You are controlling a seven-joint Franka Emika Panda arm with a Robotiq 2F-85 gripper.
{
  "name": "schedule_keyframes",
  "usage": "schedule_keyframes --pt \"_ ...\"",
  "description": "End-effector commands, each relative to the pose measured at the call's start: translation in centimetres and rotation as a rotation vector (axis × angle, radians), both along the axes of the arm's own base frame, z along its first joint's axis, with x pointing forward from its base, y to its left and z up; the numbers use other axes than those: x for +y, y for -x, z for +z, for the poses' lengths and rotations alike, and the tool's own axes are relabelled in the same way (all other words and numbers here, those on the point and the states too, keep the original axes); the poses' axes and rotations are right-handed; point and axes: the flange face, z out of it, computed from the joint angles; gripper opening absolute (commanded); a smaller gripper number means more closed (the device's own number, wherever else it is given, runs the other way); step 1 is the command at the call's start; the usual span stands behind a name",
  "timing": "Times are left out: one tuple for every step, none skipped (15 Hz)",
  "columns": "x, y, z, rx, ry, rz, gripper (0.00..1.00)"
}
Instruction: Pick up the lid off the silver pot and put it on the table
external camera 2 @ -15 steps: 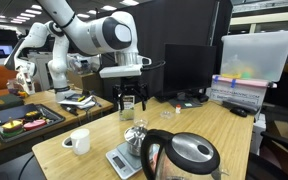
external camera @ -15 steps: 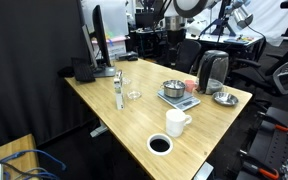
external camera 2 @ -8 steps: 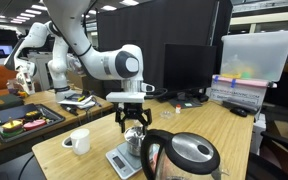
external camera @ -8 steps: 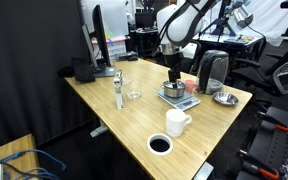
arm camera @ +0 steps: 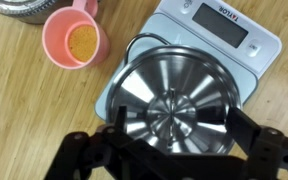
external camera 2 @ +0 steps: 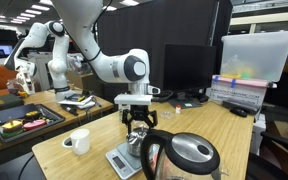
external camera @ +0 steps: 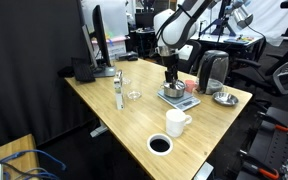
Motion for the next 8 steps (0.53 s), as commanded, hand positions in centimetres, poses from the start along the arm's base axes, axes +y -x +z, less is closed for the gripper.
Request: schedule_keyframes --pt "0.24 -0.17 -0.18 0.028 0.002 -0.002 1.00" --pt "0.35 -0.08 -0.23 0.031 -0.001 0.001 0.98" --pt "0.46 -0.03 -0.22 0.032 -0.004 0.002 0.78" --pt "0.54 -0.01 -0.19 0.032 -0.005 0.003 0.73" --pt "0.59 0.00 -0.17 0.030 -0.006 0.001 0.69" --pt "0.56 -0.02 -0.12 0.029 -0.006 0.000 0.60" --pt "0.48 -0.13 0.11 0.025 -0.005 -0.002 0.55" --pt "0.41 -0.20 0.26 0.023 -0.004 -0.004 0.48"
